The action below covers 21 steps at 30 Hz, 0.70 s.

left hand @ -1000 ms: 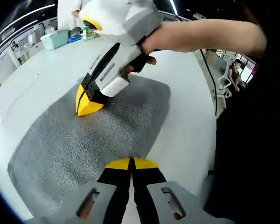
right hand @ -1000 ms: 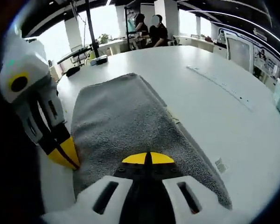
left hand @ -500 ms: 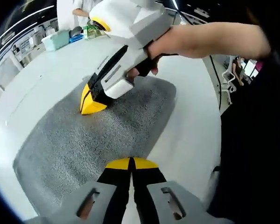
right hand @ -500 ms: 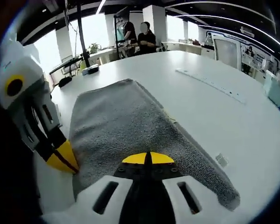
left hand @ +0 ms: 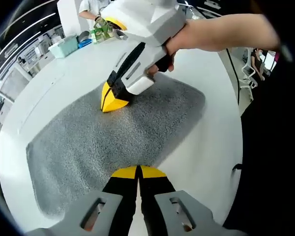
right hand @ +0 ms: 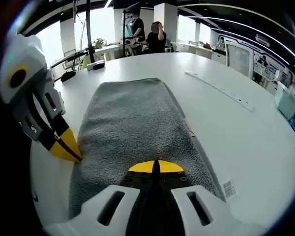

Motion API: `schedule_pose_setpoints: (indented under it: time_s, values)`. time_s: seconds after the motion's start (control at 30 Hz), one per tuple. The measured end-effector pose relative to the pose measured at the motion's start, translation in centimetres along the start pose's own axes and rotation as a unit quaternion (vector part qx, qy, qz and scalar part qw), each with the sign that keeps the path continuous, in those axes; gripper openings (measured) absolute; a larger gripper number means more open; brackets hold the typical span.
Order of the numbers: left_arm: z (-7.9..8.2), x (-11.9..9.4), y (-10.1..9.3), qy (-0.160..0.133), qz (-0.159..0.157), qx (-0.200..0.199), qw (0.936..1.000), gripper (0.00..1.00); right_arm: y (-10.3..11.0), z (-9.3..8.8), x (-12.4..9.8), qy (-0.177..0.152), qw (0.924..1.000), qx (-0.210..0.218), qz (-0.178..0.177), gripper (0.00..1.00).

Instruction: Fold the towel on the table until its edges align and the towel forms a compact rectangular stack.

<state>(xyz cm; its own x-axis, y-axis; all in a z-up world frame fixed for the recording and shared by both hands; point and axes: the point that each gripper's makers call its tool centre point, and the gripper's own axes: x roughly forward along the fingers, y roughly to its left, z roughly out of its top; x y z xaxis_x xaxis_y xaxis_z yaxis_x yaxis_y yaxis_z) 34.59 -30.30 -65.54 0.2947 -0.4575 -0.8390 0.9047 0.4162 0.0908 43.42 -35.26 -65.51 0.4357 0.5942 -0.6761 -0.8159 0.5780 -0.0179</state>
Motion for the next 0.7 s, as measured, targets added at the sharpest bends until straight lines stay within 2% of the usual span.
schedule_pose_setpoints:
  time_s: [0.3,0.43,0.57,0.6,0.7]
  values:
    - [-1.0,-0.5,0.6,-0.006,0.015,-0.021,0.9997,0.01,0.6,-0.8,-0.8,-0.02,0.9991,0.036,-0.002,0.0]
    - [-1.4,-0.8,0.7,-0.01,0.019,-0.028,0.9994,0.01,1.0,-1.0,-1.2,-0.028,0.9971,0.071,0.0,0.0]
    - [-1.9,-1.0,0.8,-0.008,0.025,-0.031,0.9992,0.01,1.3,-1.3,-1.5,-0.038,0.9957,0.085,-0.001,0.0]
    - [-2.4,-1.0,0.8,0.0,0.025,-0.039,0.9989,0.01,1.4,-1.3,-1.5,-0.041,0.9948,0.093,-0.002,0.0]
    - [-2.7,-1.2,0.9,-0.023,0.029,-0.064,0.9973,0.01,1.5,-1.5,-1.7,-0.049,0.9932,0.105,-0.003,0.0]
